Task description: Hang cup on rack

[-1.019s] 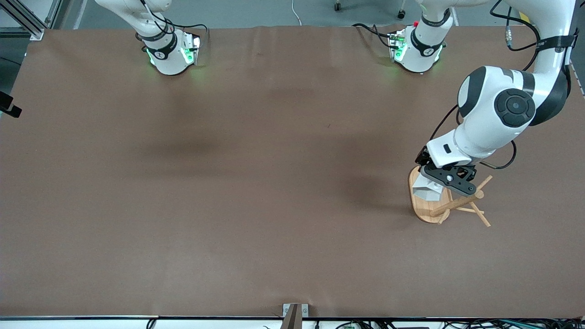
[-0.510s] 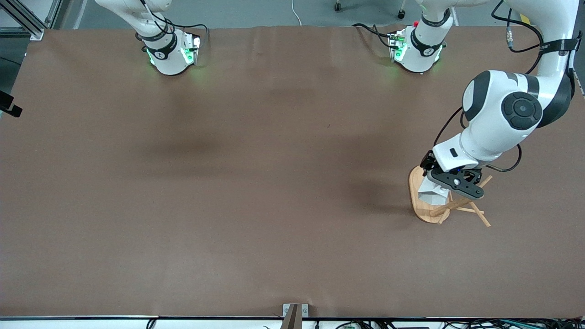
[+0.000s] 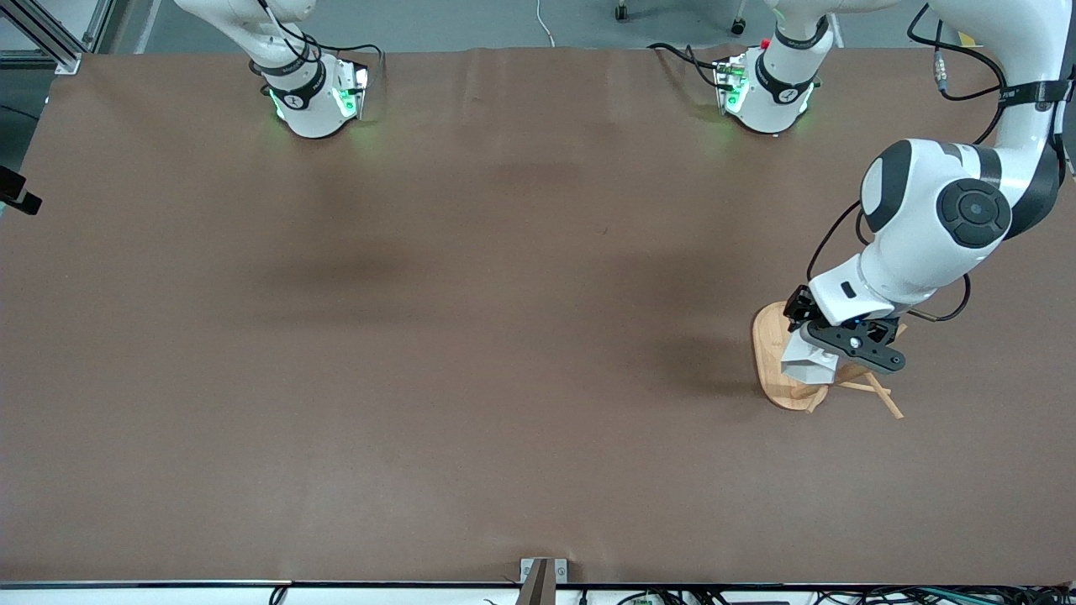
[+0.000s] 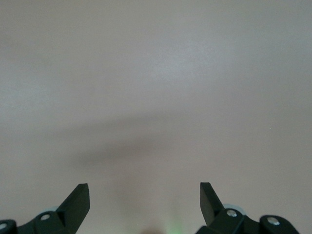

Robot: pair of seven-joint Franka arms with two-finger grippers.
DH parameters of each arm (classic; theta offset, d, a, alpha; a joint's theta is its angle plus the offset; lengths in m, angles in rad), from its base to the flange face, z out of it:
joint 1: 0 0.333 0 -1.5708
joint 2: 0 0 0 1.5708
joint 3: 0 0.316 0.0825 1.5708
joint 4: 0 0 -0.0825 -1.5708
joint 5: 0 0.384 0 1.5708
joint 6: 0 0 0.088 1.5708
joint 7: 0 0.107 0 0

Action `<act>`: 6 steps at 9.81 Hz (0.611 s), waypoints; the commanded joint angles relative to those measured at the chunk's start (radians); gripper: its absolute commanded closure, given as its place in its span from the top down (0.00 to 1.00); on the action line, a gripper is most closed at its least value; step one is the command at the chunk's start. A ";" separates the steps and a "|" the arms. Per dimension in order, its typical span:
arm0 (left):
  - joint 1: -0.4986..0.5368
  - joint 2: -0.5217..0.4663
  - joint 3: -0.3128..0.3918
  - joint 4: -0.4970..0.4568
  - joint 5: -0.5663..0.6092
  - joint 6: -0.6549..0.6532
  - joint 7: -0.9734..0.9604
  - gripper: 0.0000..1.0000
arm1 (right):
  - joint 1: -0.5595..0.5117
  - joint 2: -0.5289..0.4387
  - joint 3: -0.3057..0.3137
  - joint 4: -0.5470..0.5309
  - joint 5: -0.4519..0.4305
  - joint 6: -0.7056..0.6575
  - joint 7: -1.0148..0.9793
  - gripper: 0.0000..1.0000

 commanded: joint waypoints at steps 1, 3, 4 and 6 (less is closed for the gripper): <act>0.005 0.021 0.004 -0.016 -0.018 0.024 0.018 0.38 | 0.003 -0.020 0.002 -0.019 -0.017 -0.005 -0.010 1.00; 0.003 0.024 0.010 -0.008 -0.018 0.026 0.008 1.00 | 0.003 -0.020 0.002 -0.019 -0.017 -0.008 -0.010 1.00; 0.002 0.016 0.011 -0.001 -0.020 0.021 -0.008 1.00 | 0.003 -0.020 0.002 -0.019 -0.017 -0.008 -0.010 1.00; -0.010 -0.028 0.010 0.018 -0.018 -0.015 -0.139 1.00 | 0.003 -0.020 0.002 -0.019 -0.017 -0.008 -0.010 1.00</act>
